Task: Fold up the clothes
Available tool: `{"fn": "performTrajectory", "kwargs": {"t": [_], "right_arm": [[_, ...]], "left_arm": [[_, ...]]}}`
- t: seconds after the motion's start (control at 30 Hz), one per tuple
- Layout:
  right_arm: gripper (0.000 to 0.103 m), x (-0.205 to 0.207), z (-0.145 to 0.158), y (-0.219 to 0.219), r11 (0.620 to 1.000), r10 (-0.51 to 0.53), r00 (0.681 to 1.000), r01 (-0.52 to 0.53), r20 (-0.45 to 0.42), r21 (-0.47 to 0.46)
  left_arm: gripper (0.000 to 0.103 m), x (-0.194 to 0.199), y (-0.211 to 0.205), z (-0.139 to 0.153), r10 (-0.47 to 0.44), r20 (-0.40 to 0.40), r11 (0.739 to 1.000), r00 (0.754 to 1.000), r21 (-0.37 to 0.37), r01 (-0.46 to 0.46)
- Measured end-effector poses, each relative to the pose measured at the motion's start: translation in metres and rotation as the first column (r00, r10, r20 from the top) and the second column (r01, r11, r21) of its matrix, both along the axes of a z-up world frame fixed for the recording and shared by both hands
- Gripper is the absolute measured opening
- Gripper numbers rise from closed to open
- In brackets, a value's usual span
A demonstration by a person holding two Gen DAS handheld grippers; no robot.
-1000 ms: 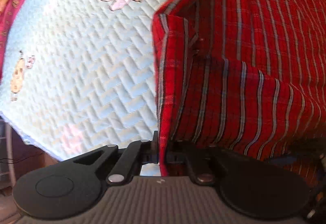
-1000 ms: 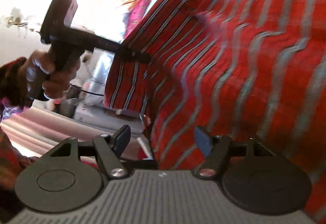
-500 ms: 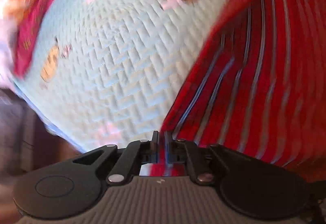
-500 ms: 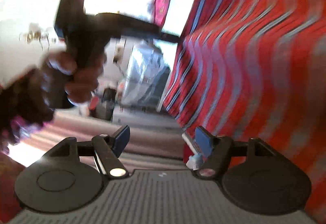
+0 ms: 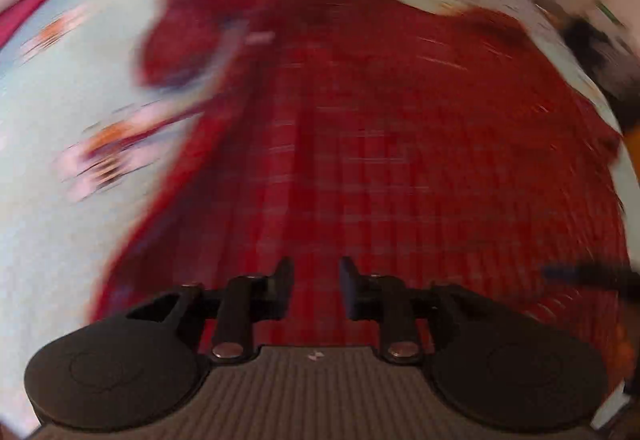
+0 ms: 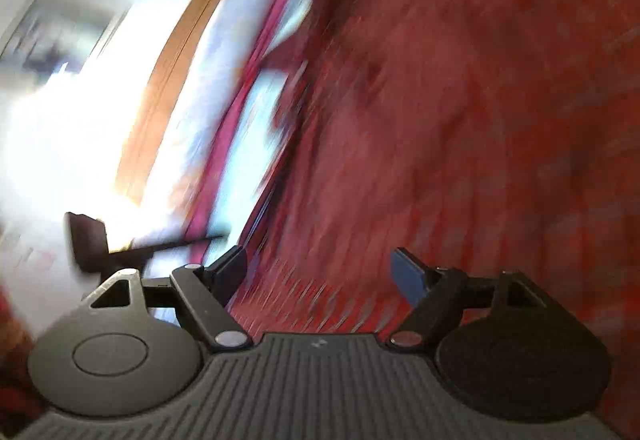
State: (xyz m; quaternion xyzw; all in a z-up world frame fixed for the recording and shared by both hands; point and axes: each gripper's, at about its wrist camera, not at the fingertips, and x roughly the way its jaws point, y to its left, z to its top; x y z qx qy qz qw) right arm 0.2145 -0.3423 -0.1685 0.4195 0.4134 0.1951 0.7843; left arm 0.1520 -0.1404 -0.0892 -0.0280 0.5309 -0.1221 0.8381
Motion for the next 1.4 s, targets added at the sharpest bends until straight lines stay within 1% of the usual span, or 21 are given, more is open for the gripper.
{"fn": "performTrajectory", "kwargs": {"t": [0.07,0.13,0.23,0.3,0.43,0.5,0.53,0.6,0.67,0.7,0.73,0.77,0.8,0.87,0.9,0.93,1.03,1.13,1.3,1.37,1.4], "right_arm": [[0.079,-0.024,0.011,-0.037,0.987,-0.148,0.989,0.146,-0.014,-0.073],[0.068,-0.062,0.023,-0.06,0.949,-0.227,0.973,0.211,-0.044,-0.233],[0.038,-0.111,0.033,-0.057,0.802,-0.252,0.961,0.139,-0.118,-0.581],[0.038,-0.124,0.037,-0.045,0.709,-0.214,0.969,0.066,-0.125,-0.702],[0.038,-0.12,0.024,-0.021,0.656,-0.099,0.988,-0.025,-0.118,-0.755],[0.036,-0.144,0.0,-0.03,0.66,-0.072,0.98,-0.09,-0.183,-0.746],[0.035,-0.162,-0.009,-0.033,0.651,-0.071,0.974,-0.12,-0.217,-0.75],[0.035,-0.199,-0.026,-0.038,0.632,-0.07,0.956,-0.178,-0.284,-0.754],[0.035,-0.225,-0.026,-0.05,0.641,-0.125,0.914,-0.222,-0.385,-0.735],[0.036,-0.239,-0.026,-0.056,0.647,-0.151,0.888,-0.243,-0.434,-0.723],[0.036,-0.246,-0.029,-0.06,0.638,-0.168,0.863,-0.274,-0.477,-0.72],[0.036,-0.251,-0.025,-0.067,0.649,-0.187,0.861,-0.253,-0.473,-0.718],[0.036,-0.253,-0.017,-0.074,0.643,-0.229,0.883,-0.178,-0.409,-0.745],[0.039,-0.257,0.001,-0.088,0.621,-0.311,0.91,-0.024,-0.275,-0.783],[0.048,-0.258,0.0,-0.095,0.582,-0.343,0.907,0.002,-0.244,-0.813],[0.06,-0.259,-0.001,-0.101,0.541,-0.374,0.903,0.028,-0.211,-0.84],[0.062,-0.259,-0.023,-0.109,0.488,-0.359,0.893,-0.068,-0.271,-0.87],[0.061,-0.261,-0.033,-0.12,0.487,-0.369,0.895,-0.044,-0.251,-0.872],[0.056,-0.265,-0.051,-0.138,0.486,-0.386,0.896,-0.003,-0.217,-0.874],[0.044,-0.267,-0.058,-0.145,0.485,-0.393,0.897,0.014,-0.204,-0.874],[0.027,-0.267,-0.062,-0.148,0.485,-0.396,0.897,0.022,-0.197,-0.874]], "left_arm": [[0.031,0.001,-0.028,-0.009,-0.08,-0.024,0.996,0.996,-0.034,0.079],[0.033,-0.011,-0.046,-0.019,-0.176,-0.06,0.983,0.983,-0.062,0.172],[0.035,-0.028,-0.08,-0.038,-0.318,-0.099,0.948,0.943,-0.058,0.313],[0.035,-0.034,-0.108,-0.046,-0.412,-0.098,0.91,0.906,-0.099,0.404],[0.044,-0.058,-0.171,-0.071,-0.585,-0.06,0.802,0.809,-0.19,0.566],[0.049,-0.073,-0.197,-0.09,-0.648,-0.06,0.751,0.759,-0.215,0.624],[0.049,-0.084,-0.204,-0.095,-0.688,-0.079,0.718,0.722,-0.223,0.66],[0.076,-0.106,-0.217,-0.104,-0.76,-0.115,0.646,0.64,-0.24,0.724],[0.077,-0.128,-0.23,-0.114,-0.82,-0.147,0.572,0.554,-0.26,0.778],[0.076,-0.134,-0.232,-0.113,-0.827,-0.155,0.562,0.541,-0.263,0.784],[0.075,-0.138,-0.233,-0.111,-0.83,-0.146,0.557,0.538,-0.239,0.795],[0.07,-0.135,-0.235,-0.11,-0.827,-0.151,0.562,0.541,-0.236,0.793],[0.065,-0.125,-0.235,-0.111,-0.81,-0.164,0.586,0.563,-0.25,0.771],[0.064,-0.095,-0.234,-0.113,-0.745,-0.194,0.665,0.638,-0.292,0.687],[0.064,-0.087,-0.23,-0.112,-0.72,-0.2,0.69,0.665,-0.314,0.652],[0.064,-0.077,-0.229,-0.11,-0.696,-0.208,0.71,0.687,-0.341,0.616],[0.064,-0.057,-0.23,-0.105,-0.657,-0.212,0.736,0.724,-0.391,0.553],[0.064,-0.054,-0.236,-0.108,-0.639,-0.235,0.75,0.732,-0.4,0.527],[0.064,-0.06,-0.239,-0.11,-0.656,-0.277,0.743,0.702,-0.396,0.539],[0.064,-0.062,-0.236,-0.11,-0.663,-0.288,0.739,0.692,-0.398,0.543],[0.064,-0.062,-0.237,-0.11,-0.666,-0.288,0.737,0.688,-0.401,0.545]]}}
